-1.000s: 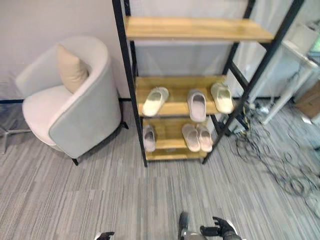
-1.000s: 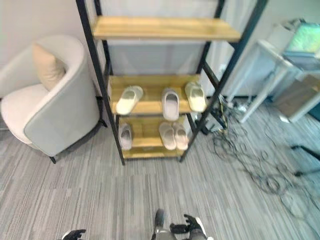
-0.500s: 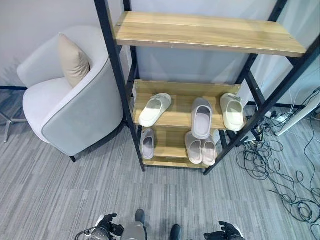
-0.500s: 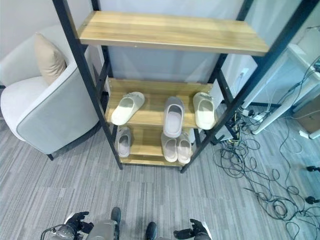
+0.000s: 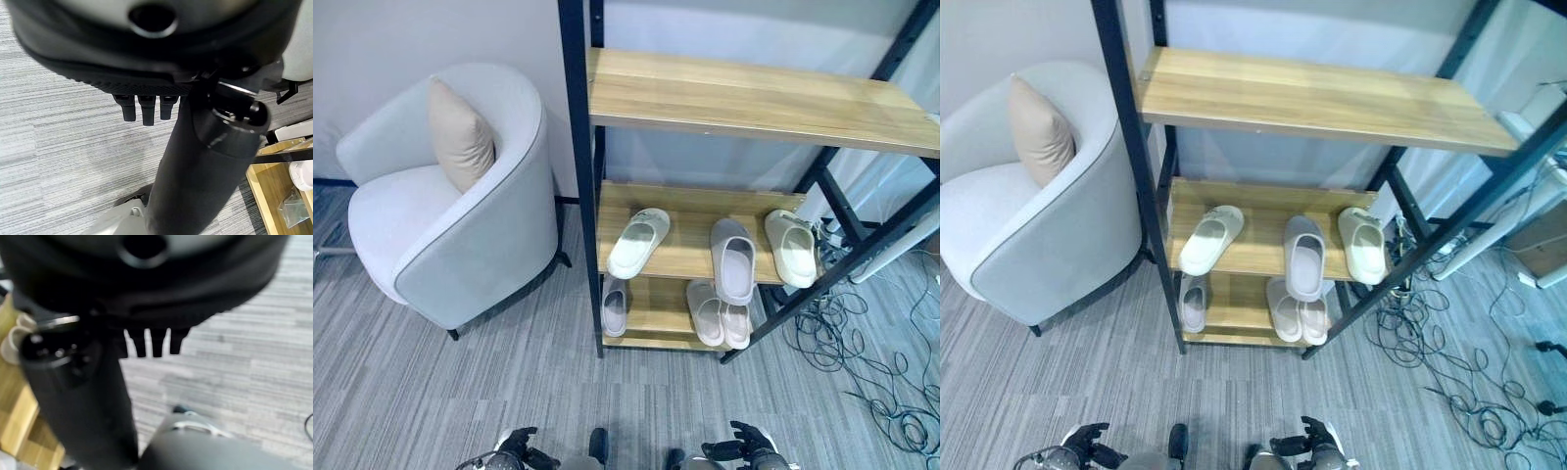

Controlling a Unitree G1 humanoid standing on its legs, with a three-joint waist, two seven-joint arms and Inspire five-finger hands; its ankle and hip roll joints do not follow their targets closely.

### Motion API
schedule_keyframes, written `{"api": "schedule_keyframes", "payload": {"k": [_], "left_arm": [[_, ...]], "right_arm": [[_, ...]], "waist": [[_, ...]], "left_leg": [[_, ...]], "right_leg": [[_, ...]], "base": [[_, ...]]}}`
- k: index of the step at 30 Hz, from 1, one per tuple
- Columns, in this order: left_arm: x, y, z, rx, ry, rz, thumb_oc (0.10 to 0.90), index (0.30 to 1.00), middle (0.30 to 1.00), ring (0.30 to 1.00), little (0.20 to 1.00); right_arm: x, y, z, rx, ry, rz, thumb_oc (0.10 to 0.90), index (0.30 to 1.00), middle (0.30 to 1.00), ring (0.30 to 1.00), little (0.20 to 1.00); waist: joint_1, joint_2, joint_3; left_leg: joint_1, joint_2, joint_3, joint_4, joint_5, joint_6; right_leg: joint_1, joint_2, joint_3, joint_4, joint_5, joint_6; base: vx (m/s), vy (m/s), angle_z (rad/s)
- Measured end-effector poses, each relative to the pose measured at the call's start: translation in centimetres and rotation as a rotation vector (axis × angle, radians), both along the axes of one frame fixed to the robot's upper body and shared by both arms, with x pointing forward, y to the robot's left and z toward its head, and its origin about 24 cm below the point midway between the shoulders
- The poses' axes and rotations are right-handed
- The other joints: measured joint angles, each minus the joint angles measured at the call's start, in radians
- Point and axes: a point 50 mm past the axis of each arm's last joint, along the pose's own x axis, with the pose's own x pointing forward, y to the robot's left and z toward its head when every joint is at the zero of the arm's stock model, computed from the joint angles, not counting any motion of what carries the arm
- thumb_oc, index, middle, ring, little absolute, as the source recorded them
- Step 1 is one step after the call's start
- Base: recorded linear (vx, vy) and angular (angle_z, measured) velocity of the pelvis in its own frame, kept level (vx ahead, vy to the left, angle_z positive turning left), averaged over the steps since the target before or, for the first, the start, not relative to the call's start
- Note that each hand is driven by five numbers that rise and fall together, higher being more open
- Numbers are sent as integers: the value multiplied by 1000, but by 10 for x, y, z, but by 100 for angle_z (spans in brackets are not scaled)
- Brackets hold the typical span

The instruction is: Arrange the slippers neatly on the shoe rack.

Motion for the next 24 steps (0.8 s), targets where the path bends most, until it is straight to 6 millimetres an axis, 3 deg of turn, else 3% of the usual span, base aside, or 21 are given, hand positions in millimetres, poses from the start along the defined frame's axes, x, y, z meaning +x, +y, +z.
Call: {"api": "schedule_keyframes", "payload": {"k": [2,3,7,12,17,24], "left_arm": [[-9,0,-2,-1,21,6,800,900,900,900,900],[-15,0,-4,-4,34,10,800,900,900,900,900],[-29,3,-6,1,64,31,800,900,900,900,900],[-27,3,-6,10,59,14,800,900,900,900,900],[-19,0,-3,18,22,-23,800,900,900,900,900],[-19,-4,-4,27,11,-57,800,900,900,900,900]], "right_arm": [[-10,1,-3,4,28,-7,800,900,900,900,900],[-15,1,-5,3,41,-11,800,900,900,900,900],[-8,2,-3,1,19,6,800,900,900,900,900],[16,13,9,23,-108,90,800,900,900,900,900],[64,38,52,105,-403,236,800,900,900,900,900],[89,64,94,201,-627,362,800,900,900,900,900]], "waist": [[2,-34,-14],[4,-30,-22],[23,-27,-34],[17,-34,-55],[0,-36,-69],[0,-31,-85]], "left_leg": [[31,-33,-18,-10,-6,-14],[39,-26,-28,-10,-14,-31],[45,7,-27,-10,-27,-75],[46,26,-29,-11,-31,-88],[26,25,-30,-12,-32,-98],[28,21,-33,-12,-32,-98]], "right_leg": [[39,-18,13,-64,117,-33],[55,-12,9,-73,130,-45],[100,30,3,-157,152,-70],[116,50,-11,-190,161,-82],[99,48,-14,-190,157,-79],[103,43,-15,-190,157,-78]], "base": [[99,-20,43],[87,-21,20],[48,-26,-2],[8,-7,0],[12,0,2],[43,1,2]]}}
